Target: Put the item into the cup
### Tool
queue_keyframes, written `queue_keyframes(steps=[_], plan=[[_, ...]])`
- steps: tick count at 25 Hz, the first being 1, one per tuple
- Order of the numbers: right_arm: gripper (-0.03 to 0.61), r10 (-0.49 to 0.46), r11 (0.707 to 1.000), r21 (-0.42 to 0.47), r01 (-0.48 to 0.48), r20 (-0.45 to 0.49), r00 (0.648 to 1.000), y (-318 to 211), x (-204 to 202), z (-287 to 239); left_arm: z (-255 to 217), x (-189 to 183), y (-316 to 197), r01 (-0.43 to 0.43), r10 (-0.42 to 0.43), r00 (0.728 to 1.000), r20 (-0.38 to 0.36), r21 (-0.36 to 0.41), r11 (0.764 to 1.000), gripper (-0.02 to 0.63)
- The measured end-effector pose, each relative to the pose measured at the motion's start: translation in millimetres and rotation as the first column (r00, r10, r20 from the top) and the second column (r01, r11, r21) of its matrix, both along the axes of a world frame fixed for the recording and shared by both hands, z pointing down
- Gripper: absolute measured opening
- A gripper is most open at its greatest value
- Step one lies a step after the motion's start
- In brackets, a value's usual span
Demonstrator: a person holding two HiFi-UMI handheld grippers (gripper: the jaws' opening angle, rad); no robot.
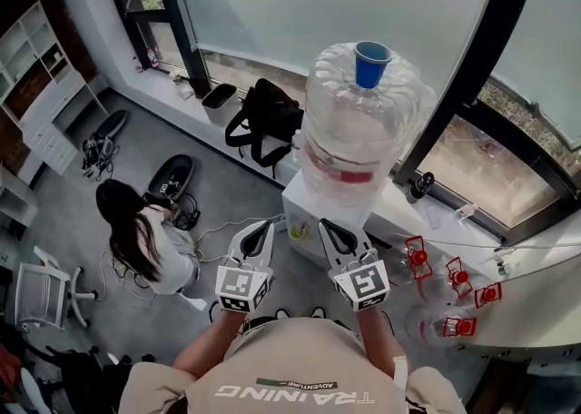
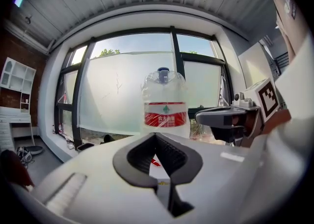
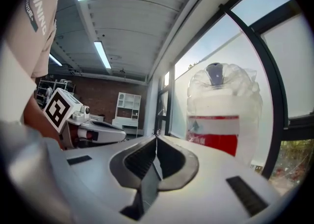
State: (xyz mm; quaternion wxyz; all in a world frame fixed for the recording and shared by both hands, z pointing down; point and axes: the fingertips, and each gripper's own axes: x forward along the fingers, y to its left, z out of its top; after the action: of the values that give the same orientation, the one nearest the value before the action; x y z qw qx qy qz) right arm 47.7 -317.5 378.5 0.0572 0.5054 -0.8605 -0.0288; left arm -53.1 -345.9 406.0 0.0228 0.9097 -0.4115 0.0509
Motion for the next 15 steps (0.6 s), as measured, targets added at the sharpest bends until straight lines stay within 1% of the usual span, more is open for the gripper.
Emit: queue_keyframes(steps=[6,8,12,15], plan=[[0.012,0.001,0.999,0.044,-0.004,0.06,0.998,-1.2,-2.2,-19.9,-15.0,4.1,-4.3,-0.015,0.015,1.0,0.017,0.037,0.999,0.008],[0.011,-0.003,0.999,0.05,0.0,0.054,0.999,-1.2,-5.0,-22.8,-16.1,6.9,-4.4,-0.021,0.02,0.999,0.024,0.045,0.999,0.008],[0.011,-0.022,0.998,0.063,0.02,0.026,0.999,0.1,-12.1,-27.3,-30.6,9.9,-4.9,-0.027,0.026,1.0,0.011,0.069,0.997,0.008],[0.011,-0.026,0.997,0.074,0.024,0.027,0.999,4.5,-10.4,-31.6,-42.0,13.0,-6.5,-0.033,0.033,0.999,0.005,0.088,0.996,0.008]])
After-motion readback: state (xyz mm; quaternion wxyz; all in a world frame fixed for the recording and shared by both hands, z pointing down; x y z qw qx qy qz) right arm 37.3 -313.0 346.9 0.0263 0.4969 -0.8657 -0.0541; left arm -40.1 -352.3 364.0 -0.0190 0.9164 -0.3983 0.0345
